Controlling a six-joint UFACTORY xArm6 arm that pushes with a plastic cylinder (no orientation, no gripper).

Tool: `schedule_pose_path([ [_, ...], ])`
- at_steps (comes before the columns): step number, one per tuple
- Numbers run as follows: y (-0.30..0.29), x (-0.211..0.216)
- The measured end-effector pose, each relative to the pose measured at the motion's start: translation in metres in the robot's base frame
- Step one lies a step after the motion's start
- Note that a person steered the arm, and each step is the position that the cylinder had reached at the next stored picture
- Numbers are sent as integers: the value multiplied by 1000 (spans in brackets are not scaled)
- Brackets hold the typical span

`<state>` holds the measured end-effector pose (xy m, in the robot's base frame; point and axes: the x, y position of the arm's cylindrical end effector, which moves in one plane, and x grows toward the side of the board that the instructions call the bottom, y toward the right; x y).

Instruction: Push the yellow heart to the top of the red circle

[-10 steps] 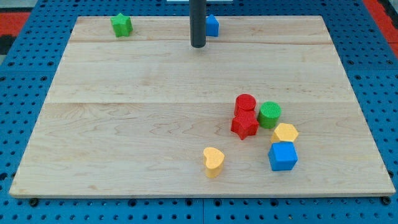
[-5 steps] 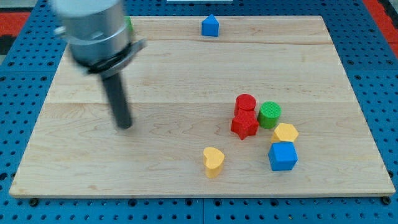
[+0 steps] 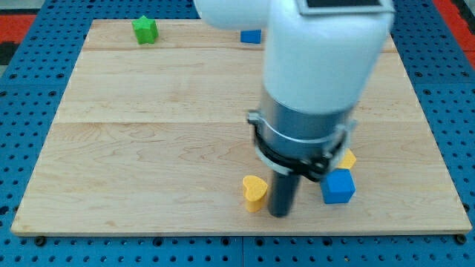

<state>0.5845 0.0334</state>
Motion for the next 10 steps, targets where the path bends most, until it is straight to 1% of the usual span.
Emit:
schedule_pose_path([
  [1,-48,-17],
  [2,-65,-45],
  [4,-182,-61],
  [5,-174,-67],
  [6,-164,-91],
  [7,-196,-123],
  [9,-179,-141],
  [10,-161,-132],
])
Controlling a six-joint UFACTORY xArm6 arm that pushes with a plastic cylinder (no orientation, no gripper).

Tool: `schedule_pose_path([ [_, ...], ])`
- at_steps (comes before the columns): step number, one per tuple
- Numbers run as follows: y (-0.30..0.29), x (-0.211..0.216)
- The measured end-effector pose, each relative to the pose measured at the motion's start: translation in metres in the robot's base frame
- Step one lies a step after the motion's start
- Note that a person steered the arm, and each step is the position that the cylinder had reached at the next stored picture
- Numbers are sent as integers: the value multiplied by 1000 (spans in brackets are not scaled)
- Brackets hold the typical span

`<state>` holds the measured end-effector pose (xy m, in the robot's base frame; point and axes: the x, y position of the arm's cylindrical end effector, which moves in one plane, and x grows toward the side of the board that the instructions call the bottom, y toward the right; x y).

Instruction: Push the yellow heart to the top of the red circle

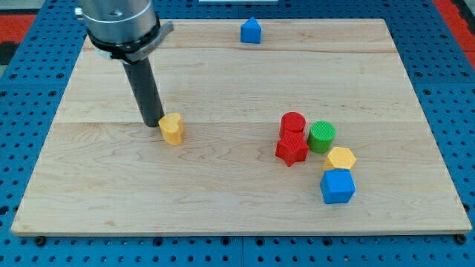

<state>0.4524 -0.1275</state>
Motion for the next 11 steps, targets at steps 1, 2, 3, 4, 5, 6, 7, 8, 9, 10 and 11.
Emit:
schedule_pose_path([
  [1,-42,39],
  [2,-46,24],
  [3,11,28],
  [4,53,37],
  [5,30,18],
  [6,34,3],
  [7,95,-2],
  [8,118,-10],
  [9,137,-31],
  [10,187,-31],
  [11,216,-41],
])
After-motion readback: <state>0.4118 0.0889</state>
